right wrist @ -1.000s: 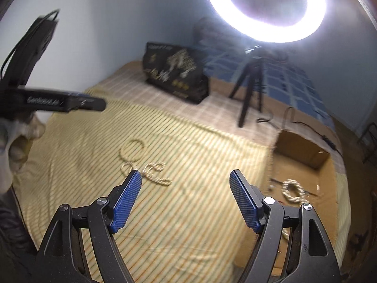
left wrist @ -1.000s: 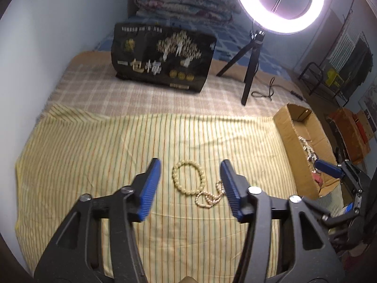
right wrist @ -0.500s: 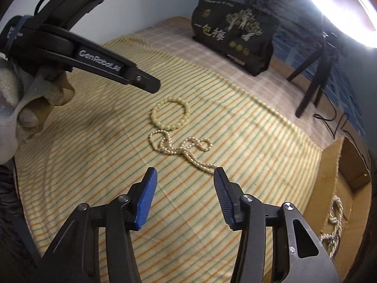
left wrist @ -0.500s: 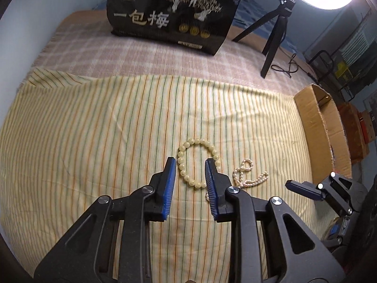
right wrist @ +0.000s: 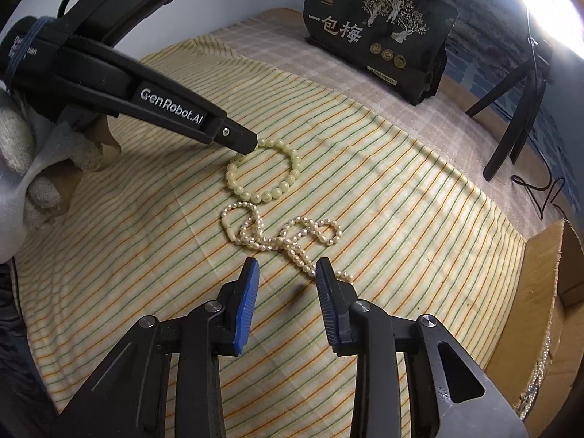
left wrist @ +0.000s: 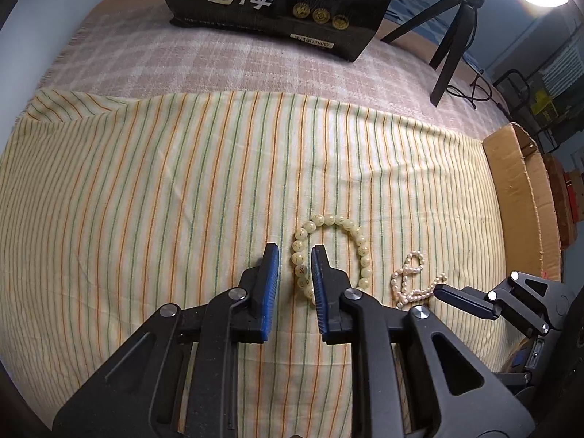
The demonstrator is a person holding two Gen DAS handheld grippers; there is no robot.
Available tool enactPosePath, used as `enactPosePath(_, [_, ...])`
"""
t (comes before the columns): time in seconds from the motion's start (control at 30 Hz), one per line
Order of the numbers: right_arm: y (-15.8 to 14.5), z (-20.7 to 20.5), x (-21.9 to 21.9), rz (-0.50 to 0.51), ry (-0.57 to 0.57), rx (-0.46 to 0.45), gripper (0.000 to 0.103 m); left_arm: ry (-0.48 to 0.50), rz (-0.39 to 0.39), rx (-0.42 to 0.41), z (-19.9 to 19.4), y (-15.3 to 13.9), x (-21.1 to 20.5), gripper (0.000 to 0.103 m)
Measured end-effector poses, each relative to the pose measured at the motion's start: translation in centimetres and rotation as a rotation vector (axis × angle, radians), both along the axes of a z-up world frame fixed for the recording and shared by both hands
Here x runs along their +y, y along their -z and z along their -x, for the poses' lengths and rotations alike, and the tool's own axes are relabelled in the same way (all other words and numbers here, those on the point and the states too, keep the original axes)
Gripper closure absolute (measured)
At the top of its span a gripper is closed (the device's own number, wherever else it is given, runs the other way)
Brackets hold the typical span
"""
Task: Organize jewelry
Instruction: 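Grasp the cream bead bracelet with the left tool while the right tool grasps the pearl necklace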
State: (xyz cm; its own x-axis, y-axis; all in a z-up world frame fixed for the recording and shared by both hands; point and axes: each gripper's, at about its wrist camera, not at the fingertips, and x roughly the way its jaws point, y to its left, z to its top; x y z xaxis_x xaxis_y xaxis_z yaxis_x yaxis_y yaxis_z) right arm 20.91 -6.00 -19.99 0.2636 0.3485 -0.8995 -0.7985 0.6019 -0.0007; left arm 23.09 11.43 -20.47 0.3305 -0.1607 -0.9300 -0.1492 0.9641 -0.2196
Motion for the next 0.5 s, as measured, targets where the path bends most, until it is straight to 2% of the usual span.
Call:
enactPosePath(0.43, [1.3,-0.5,2.4,0.043,0.010,0.010,0.077,0.029,-0.012,0.025,-0.7,1.4,-0.6,0.086])
enactPosePath(0.5, [1.3,-0.6,2.6,0.042,0.018,0.008,0.083,0.023,-0.007,0.024,-0.7,1.5,-0.5,0.086])
